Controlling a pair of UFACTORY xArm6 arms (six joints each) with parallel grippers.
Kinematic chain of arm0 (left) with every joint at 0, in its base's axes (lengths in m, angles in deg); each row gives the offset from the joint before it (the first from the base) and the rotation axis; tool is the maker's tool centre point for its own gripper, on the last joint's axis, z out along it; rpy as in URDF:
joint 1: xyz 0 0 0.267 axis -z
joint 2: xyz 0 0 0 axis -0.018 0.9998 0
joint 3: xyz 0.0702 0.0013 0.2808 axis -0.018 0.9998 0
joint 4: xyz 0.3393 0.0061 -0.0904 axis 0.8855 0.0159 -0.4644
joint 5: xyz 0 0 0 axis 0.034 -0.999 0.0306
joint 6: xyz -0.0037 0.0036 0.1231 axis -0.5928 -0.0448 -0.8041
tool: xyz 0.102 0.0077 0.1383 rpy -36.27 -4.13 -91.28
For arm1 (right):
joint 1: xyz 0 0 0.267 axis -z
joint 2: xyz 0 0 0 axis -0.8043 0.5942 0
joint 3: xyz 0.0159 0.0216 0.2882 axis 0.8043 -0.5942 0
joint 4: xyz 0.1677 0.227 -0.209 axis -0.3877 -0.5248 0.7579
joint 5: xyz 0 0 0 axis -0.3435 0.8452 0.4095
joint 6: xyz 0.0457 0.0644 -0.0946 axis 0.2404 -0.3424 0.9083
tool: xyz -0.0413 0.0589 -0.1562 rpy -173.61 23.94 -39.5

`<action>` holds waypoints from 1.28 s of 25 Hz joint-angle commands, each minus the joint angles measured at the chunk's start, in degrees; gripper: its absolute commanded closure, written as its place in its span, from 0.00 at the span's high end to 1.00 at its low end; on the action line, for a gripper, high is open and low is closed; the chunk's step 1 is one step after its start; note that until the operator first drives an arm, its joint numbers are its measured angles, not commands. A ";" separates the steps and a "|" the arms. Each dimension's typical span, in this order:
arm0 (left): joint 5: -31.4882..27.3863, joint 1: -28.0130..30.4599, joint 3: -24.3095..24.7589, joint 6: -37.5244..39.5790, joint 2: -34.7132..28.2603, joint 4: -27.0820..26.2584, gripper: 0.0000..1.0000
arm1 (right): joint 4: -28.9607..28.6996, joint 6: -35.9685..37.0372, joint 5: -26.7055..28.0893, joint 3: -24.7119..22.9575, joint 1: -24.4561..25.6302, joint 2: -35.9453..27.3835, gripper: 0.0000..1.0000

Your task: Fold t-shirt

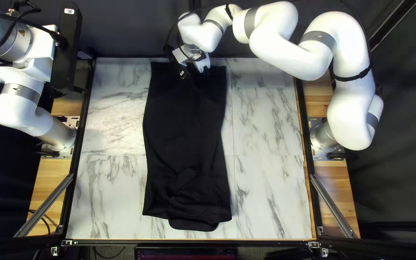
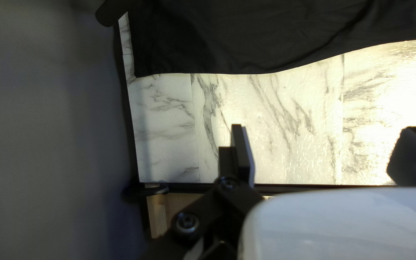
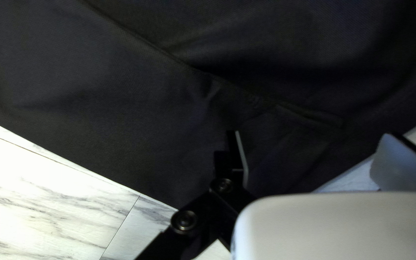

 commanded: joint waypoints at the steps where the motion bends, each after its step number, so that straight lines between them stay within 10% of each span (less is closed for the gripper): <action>1: 0.00 0.00 0.00 0.00 0.00 0.00 1.00 | 0.05 0.22 0.40 0.83 -0.08 0.75 0.27; 4: 0.00 0.00 0.00 0.00 0.00 0.00 1.00 | 0.11 0.28 0.34 0.87 -0.06 0.86 0.05; 32: 0.00 0.00 0.00 0.00 0.00 0.00 1.00 | 3.65 -3.83 -1.18 -7.75 1.78 -7.19 0.01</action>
